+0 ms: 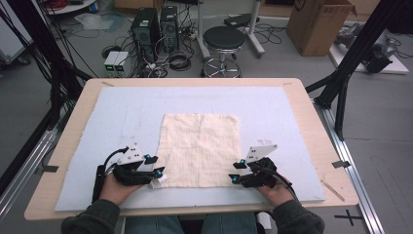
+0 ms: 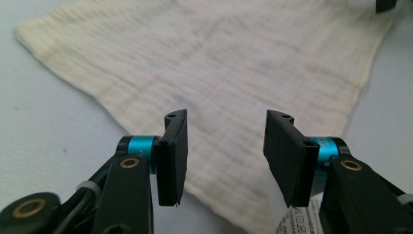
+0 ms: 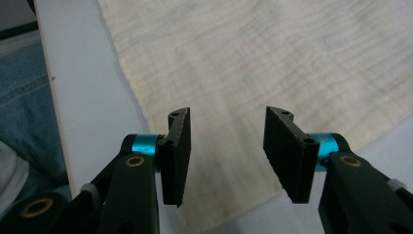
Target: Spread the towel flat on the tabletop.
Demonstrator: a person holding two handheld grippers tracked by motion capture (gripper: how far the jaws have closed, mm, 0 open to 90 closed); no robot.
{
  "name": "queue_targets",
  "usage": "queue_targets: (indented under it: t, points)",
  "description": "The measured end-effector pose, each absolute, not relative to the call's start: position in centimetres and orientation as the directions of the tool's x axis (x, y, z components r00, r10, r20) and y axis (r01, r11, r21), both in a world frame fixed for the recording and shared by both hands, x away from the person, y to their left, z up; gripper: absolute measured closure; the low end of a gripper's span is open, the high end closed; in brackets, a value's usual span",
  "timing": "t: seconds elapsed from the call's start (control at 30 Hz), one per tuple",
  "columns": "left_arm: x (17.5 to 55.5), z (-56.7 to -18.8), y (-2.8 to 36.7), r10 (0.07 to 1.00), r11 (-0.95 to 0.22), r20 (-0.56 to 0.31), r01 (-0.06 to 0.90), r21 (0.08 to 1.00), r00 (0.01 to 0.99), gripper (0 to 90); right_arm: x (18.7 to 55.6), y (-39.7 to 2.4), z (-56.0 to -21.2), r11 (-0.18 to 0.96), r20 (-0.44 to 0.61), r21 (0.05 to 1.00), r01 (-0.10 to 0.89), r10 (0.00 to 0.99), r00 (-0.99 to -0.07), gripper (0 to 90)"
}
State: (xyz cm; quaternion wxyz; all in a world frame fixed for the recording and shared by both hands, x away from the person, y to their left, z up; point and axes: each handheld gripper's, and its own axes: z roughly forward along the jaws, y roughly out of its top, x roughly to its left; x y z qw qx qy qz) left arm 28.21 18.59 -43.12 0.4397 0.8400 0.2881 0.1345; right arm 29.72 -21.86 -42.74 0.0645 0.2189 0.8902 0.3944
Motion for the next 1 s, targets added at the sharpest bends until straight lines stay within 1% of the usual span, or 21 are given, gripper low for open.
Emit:
queue_targets:
  t: [0.1, 0.13, 0.17, 0.23, 0.27, 0.3, 0.33, 0.37, 0.43, 0.47, 0.53, 0.73, 0.8, 1.0]
  points:
    - [28.3, -43.9, 18.2, 0.586, -0.486, -0.032, 0.383, 0.785, 0.810, 52.9, 29.7, -21.8, -43.1, 0.616, 0.053, 0.713, 0.334, 0.429, -0.902, 55.2]
    - [28.3, -43.9, 18.2, 0.586, -0.486, -0.032, 0.383, 0.785, 0.810, 54.6, 29.7, -21.8, -43.2, 0.627, 0.047, 0.706, 0.330, 0.423, -0.905, 56.0]
    - [28.4, -44.2, 18.0, 0.573, -0.518, -0.032, 0.392, 0.760, 0.819, 57.9, 29.7, -21.7, -43.4, 0.637, 0.043, 0.699, 0.327, 0.418, -0.907, 57.3]
    - [28.3, -44.3, 17.9, 0.575, -0.518, -0.023, 0.385, 0.764, 0.818, 61.0, 29.7, -21.6, -43.7, 0.652, 0.042, 0.684, 0.327, 0.413, -0.910, 61.9]
    - [28.3, -44.3, 17.9, 0.575, -0.518, -0.023, 0.385, 0.764, 0.818, 63.3, 29.7, -21.6, -43.7, 0.652, 0.042, 0.684, 0.327, 0.413, -0.910, 61.9]
    - [28.3, -44.4, 17.9, 0.574, -0.514, -0.021, 0.380, 0.769, 0.819, 66.8, 29.8, -21.6, -43.7, 0.654, 0.038, 0.683, 0.325, 0.412, -0.910, 66.8]
    - [28.3, -44.4, 17.9, 0.574, -0.514, -0.021, 0.380, 0.769, 0.819, 71.7, 29.9, -21.7, -43.7, 0.652, 0.041, 0.684, 0.327, 0.413, -0.910, 69.5]
    - [28.2, -44.4, 17.9, 0.572, -0.509, -0.024, 0.378, 0.773, 0.820, 74.6, 30.1, -21.8, -43.7, 0.651, 0.043, 0.686, 0.325, 0.409, -0.911, 73.5]
    - [28.1, -44.5, 17.9, 0.560, -0.509, -0.030, 0.373, 0.776, 0.828, 84.7, 30.4, -22.0, -43.8, 0.642, 0.051, 0.693, 0.329, 0.412, -0.910, 80.9]
    - [28.0, -44.5, 17.9, 0.559, -0.512, -0.026, 0.369, 0.776, 0.829, 87.4, 30.5, -22.1, -43.8, 0.639, 0.061, 0.694, 0.332, 0.407, -0.911, 86.2]
    - [27.9, -44.4, 17.8, 0.557, -0.515, -0.022, 0.366, 0.775, 0.830, 88.1, 30.5, -22.1, -43.8, 0.640, 0.066, 0.694, 0.330, 0.399, -0.915, 87.7]
    - [27.2, -44.3, 18.2, 0.542, -0.522, -0.023, 0.358, 0.774, 0.840, 88.5, 29.9, -22.0, -43.6, 0.645, 0.064, 0.691, 0.326, 0.395, -0.916, 87.8]
    - [26.8, -44.2, 18.3, 0.538, -0.526, -0.017, 0.351, 0.775, 0.843, 88.5, 29.5, -22.0, -43.6, 0.645, 0.063, 0.697, 0.312, 0.379, -0.923, 87.8]
    - [26.0, -43.7, 18.4, 0.531, -0.521, -0.009, 0.335, 0.785, 0.848, 88.6, 28.9, -22.3, -43.4, 0.632, 0.084, 0.707, 0.317, 0.370, -0.925, 87.5]
